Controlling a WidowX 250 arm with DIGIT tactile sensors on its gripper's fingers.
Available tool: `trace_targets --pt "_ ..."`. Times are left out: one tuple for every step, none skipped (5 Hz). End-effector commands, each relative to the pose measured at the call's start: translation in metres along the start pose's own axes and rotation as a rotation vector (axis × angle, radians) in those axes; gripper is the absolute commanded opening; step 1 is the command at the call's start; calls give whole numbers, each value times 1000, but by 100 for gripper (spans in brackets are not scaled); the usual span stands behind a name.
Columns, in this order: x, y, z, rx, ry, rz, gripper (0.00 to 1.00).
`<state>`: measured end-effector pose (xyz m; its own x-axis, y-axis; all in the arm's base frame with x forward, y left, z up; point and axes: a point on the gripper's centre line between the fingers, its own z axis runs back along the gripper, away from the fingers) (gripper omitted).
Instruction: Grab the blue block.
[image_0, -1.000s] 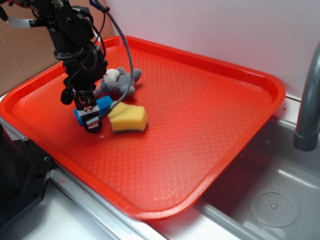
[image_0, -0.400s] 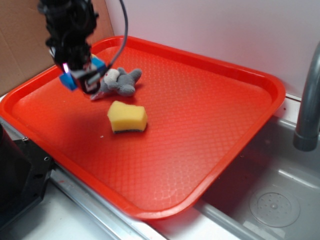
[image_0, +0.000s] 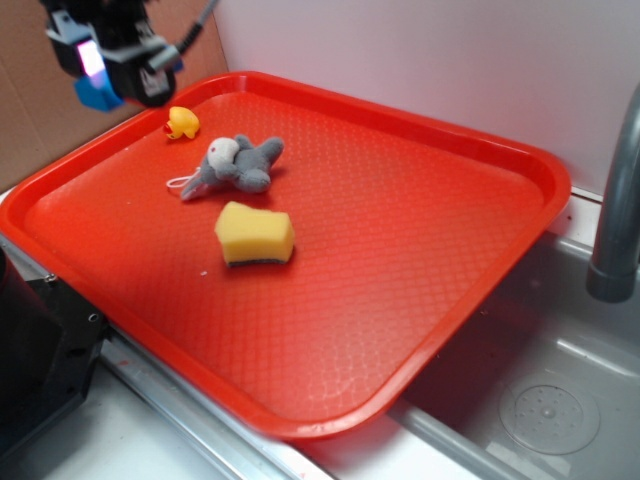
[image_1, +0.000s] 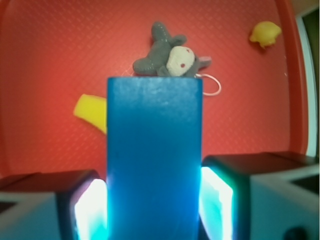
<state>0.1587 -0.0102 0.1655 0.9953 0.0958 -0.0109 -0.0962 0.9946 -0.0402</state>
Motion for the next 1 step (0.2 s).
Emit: trace_targets --pt "4 14 27 -53 -53 122 0"
